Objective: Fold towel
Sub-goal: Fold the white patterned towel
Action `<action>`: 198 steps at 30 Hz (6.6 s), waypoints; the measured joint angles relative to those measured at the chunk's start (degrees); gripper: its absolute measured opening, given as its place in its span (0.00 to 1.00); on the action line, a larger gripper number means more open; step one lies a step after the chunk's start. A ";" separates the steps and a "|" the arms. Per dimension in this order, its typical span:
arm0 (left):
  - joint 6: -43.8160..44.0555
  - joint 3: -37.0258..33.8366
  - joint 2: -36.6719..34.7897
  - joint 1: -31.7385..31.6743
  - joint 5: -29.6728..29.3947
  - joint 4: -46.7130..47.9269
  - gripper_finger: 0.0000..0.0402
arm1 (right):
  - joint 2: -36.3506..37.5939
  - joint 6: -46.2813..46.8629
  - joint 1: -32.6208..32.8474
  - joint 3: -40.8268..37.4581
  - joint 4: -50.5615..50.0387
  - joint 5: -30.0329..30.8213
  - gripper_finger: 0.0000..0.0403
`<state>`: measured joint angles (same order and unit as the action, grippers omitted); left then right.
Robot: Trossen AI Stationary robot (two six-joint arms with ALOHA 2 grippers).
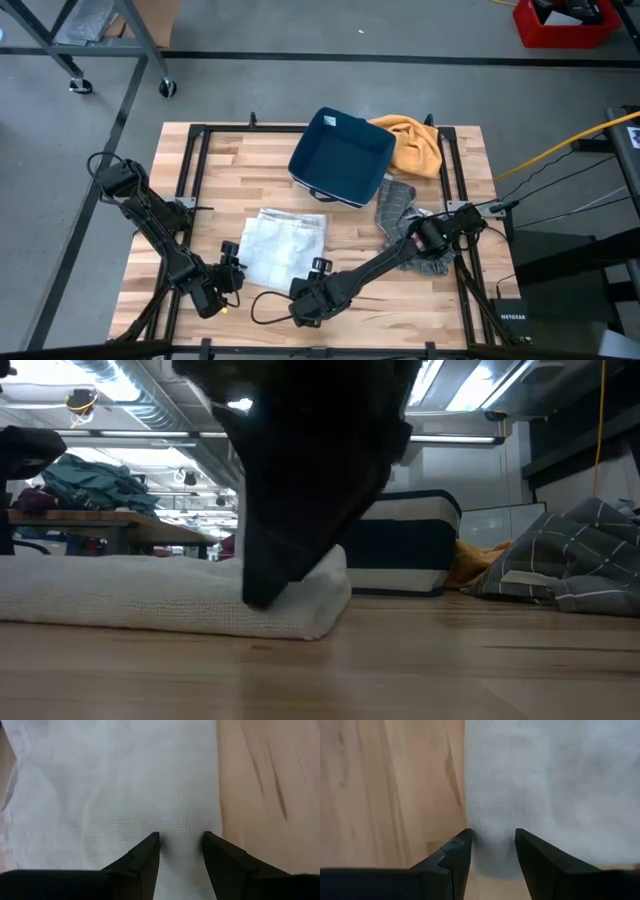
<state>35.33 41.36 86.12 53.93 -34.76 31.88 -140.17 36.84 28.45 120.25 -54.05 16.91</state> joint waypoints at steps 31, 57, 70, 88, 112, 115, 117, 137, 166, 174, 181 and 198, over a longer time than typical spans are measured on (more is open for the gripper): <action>18.76 6.47 0.49 9.93 11.50 -2.81 0.02 | -2.77 8.45 1.81 11.58 0.92 -14.93 0.05; 23.91 20.83 0.47 8.52 2.60 32.01 0.01 | 1.24 15.47 1.51 14.71 -2.11 -5.12 0.03; 24.30 27.03 0.49 13.64 5.32 27.30 0.01 | 2.13 26.32 5.07 14.73 7.86 -11.52 0.04; 21.33 26.35 0.47 8.94 0.34 30.57 0.01 | 2.12 28.69 4.37 14.75 -1.83 -5.53 0.04; 22.89 25.36 0.11 10.64 16.71 19.78 0.01 | 2.26 27.77 6.36 14.75 12.06 -14.21 0.05; 23.02 25.44 -0.39 11.55 16.02 19.78 0.01 | 2.26 27.75 6.94 14.75 14.00 -13.65 0.05; 22.59 25.40 -0.71 11.58 13.70 21.78 0.01 | 2.26 27.69 6.74 14.75 12.31 -12.48 0.05; 18.17 25.23 -0.89 0.62 1.23 32.26 0.01 | 2.42 30.77 2.35 14.75 -0.07 -8.02 0.05; 17.27 34.95 -0.84 6.78 16.02 28.88 0.00 | 5.23 32.37 6.66 14.73 5.31 -7.74 0.05; 18.23 34.93 0.00 3.14 12.61 33.68 0.00 | 5.21 32.08 3.61 14.73 -1.57 -7.61 0.05; 19.80 31.40 2.26 2.10 12.01 33.15 0.01 | 5.12 31.93 2.99 13.09 -4.95 -7.51 0.05; 21.66 18.91 3.46 1.09 9.28 22.12 0.03 | 5.12 30.49 2.51 3.81 -3.47 -6.45 0.05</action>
<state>56.99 60.28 89.58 55.02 -25.48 54.00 -135.04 67.34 30.96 124.06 -57.51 10.46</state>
